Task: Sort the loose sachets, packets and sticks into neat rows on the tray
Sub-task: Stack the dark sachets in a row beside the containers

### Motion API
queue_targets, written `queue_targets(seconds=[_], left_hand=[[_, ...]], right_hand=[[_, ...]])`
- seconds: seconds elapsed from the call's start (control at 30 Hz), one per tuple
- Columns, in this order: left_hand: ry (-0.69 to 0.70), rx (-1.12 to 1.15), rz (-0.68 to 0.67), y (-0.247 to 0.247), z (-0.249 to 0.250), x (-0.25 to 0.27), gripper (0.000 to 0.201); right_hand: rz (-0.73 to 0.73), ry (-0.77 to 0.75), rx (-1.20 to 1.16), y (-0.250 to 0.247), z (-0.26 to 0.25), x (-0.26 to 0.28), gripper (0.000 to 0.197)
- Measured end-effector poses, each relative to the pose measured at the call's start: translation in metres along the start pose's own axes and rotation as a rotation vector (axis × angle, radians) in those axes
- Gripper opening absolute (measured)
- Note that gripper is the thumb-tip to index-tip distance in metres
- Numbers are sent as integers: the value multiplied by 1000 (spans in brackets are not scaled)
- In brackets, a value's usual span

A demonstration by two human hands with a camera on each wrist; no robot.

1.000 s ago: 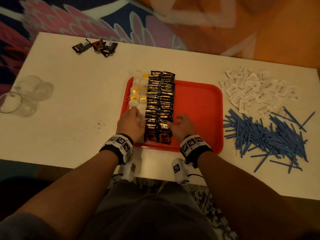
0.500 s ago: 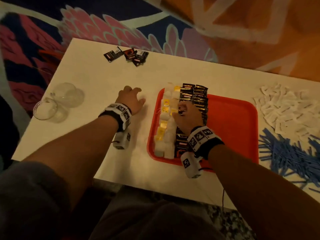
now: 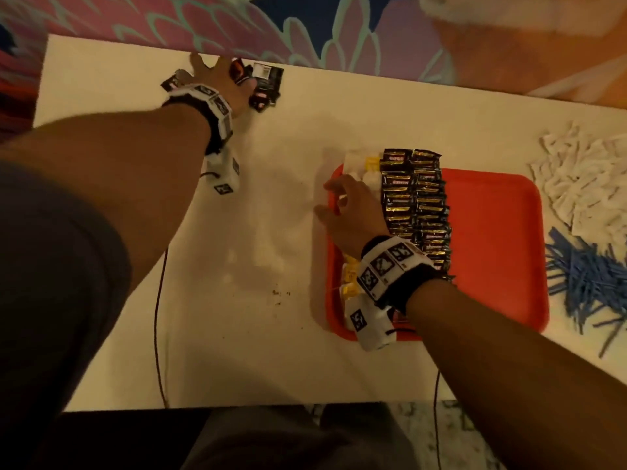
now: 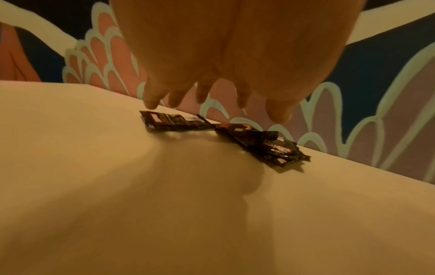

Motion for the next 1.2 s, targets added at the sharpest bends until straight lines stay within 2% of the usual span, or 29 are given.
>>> queue_targets(seconds=[0.07, 0.2, 0.3, 0.47, 0.73, 0.9, 1.03, 1.1, 1.2], left_hand=[[22, -48, -41, 5, 6, -9, 67], [171, -233, -115, 30, 18, -6, 62], [179, -208, -136, 51, 17, 17, 61], [215, -150, -140, 78, -3, 84, 57], [137, 0, -119, 100, -59, 186, 66], [100, 235, -60, 98, -75, 211, 73], [112, 244, 31, 83, -87, 217, 71], [9, 309, 74, 76, -102, 213, 72], [-133, 430, 34, 76, -110, 204, 77]], right_hand=[[14, 16, 8, -1, -1, -5, 35], [27, 55, 42, -2, 0, -10, 34], [20, 81, 45, 2, -2, -12, 34], [-35, 73, 76, 28, -19, -22, 36], [-162, -13, 349, 85, -47, -15, 46], [-162, -46, 343, 105, -57, -1, 41], [-140, -33, 312, 107, -56, 0, 39], [-120, -17, 285, 107, -55, 0, 38], [-115, 17, 220, 111, -58, 2, 37]])
Point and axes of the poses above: each hand's wrist, its own x-axis away from the middle knuckle, its own y-axis out of the palm, z = x × y, the point moved 6 cm from there along -x, towards the middle knuckle, and after that the axes turned 8 degrees about x, right-handed, at the moved point
